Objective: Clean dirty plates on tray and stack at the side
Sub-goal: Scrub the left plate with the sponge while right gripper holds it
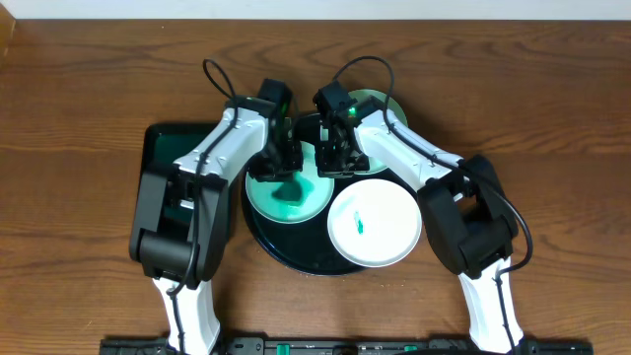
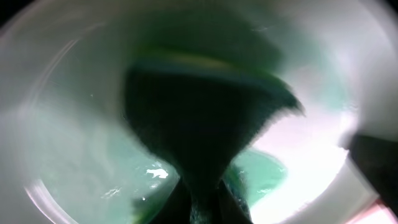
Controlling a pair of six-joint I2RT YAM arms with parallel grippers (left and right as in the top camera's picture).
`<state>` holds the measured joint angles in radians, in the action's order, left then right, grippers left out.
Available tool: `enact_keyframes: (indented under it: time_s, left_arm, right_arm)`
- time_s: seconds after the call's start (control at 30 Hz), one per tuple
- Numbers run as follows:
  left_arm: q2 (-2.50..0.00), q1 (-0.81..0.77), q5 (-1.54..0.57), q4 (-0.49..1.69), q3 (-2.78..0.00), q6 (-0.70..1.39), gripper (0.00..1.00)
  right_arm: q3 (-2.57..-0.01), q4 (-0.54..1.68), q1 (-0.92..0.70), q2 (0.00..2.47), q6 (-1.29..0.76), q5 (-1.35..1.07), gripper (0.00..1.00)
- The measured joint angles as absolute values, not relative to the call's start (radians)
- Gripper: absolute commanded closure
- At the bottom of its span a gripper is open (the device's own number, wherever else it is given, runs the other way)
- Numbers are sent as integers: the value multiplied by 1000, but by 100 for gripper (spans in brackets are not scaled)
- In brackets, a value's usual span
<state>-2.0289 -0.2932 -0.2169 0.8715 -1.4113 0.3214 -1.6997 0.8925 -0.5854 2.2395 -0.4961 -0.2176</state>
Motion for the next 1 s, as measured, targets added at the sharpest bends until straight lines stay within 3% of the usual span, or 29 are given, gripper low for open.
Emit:
enact_keyframes:
  time_s: [0.2, 0.7, 1.0]
  left_arm:
    - [-2029, -302, -117, 934, -1419, 424, 93]
    - [-2032, -311, -397, 829, -1400, 278, 93]
    - [-2028, -294, -222, 842, -1404, 455, 93]
  right_arm:
    - [-1700, 882, -586, 2241, -493, -226, 99]
    - [-1700, 882, -586, 2241, -493, -229, 99]
    - [-1700, 878, -586, 2241, -493, -232, 99]
